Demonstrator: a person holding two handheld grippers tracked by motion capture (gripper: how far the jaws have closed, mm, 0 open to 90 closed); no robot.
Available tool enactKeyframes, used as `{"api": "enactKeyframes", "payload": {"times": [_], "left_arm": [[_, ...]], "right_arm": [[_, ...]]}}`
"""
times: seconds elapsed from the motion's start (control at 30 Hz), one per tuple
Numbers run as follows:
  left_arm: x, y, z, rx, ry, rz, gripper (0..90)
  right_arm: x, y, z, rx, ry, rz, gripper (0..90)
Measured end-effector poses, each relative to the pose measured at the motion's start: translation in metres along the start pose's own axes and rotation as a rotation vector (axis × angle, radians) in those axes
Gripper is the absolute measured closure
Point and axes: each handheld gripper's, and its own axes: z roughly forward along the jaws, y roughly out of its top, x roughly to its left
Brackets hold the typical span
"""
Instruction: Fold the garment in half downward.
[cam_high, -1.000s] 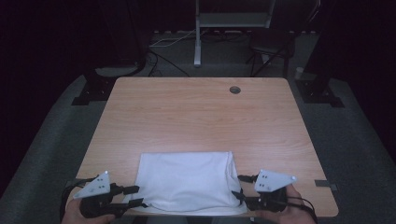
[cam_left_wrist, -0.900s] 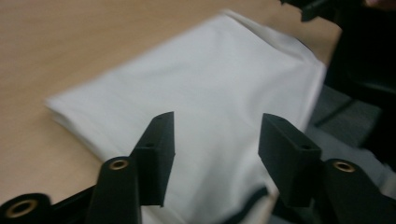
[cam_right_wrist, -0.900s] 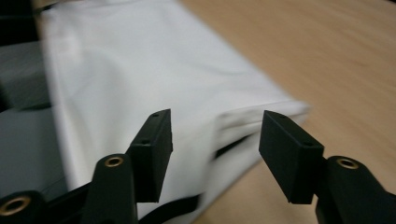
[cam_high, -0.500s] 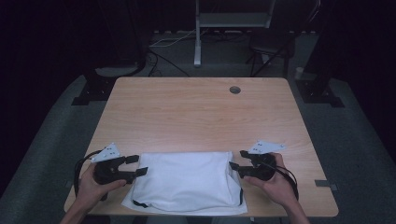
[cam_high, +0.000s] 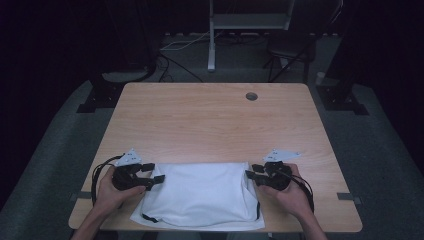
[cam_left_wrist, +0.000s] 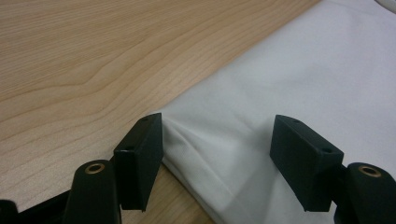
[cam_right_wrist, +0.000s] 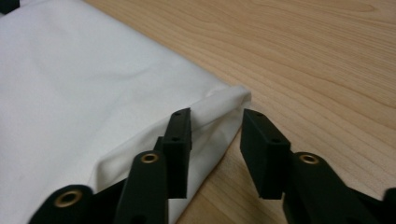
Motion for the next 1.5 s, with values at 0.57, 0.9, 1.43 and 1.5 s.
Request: {"api": "enactKeyframes", "payload": {"times": [0.57,0.9,1.43,1.5], "left_arm": [[-0.005,-0.001,0.005,0.019,0.036,0.035,35.0],[-0.006,-0.002,0.005,0.018,0.054,0.035,35.1],[-0.007,0.000,-0.002,0.010,0.074,0.038,35.1],[-0.007,0.000,-0.009,-0.010,0.073,0.034,35.1]], "right_arm": [[0.010,0.001,0.009,0.031,0.033,0.068,82.6],[-0.007,-0.009,-0.015,0.047,-0.055,0.072,76.0],[0.014,-0.017,-0.012,0.097,-0.083,-0.009,67.4],[0.016,-0.017,-0.016,0.097,-0.087,-0.018,62.5]]}}
